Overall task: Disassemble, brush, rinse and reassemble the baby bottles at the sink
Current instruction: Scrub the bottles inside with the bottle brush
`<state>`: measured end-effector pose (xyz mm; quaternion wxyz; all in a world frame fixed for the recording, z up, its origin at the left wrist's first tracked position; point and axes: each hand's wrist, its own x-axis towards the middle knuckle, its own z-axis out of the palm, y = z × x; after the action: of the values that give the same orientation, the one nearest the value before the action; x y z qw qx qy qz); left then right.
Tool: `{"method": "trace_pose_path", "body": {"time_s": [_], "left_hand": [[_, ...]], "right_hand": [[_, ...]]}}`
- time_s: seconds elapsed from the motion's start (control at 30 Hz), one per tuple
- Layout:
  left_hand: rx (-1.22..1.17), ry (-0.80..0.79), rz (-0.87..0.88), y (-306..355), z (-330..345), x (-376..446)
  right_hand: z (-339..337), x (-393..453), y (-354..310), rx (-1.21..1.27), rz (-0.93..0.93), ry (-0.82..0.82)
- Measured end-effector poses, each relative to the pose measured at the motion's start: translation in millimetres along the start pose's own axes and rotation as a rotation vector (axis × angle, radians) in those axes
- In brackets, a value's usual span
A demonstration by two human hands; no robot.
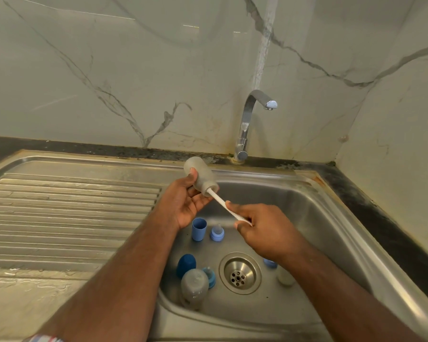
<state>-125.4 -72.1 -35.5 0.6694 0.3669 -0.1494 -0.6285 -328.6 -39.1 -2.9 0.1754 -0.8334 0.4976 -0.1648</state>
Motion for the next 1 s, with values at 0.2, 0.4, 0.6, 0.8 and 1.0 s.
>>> {"method": "trace_pose_path", "body": {"time_s": [0.2, 0.4, 0.6, 0.8, 1.0], "left_hand": [[0.054, 0.027, 0.049, -1.6, 1.8, -1.7], [0.175, -0.019, 0.085, -7.5, 3.6, -3.7], [0.098, -0.008, 0.095, -3.5, 1.5, -2.1], [0.108, -0.032, 0.117, -2.4, 2.5, -2.2], [0.031, -0.015, 0.121, -1.2, -0.2, 0.3]], "right_hand": [[1.2, -4.3, -8.5, -0.527, 0.009, 0.062], [9.0, 5.7, -6.1, -0.184, 0.041, -0.037], [0.3, -0.4, 6.5, 0.308, 0.110, -0.007], [17.8, 4.5, -3.9, -0.329, 0.024, 0.065], [1.9, 1.5, -2.8, 0.492, 0.185, -0.109]]}}
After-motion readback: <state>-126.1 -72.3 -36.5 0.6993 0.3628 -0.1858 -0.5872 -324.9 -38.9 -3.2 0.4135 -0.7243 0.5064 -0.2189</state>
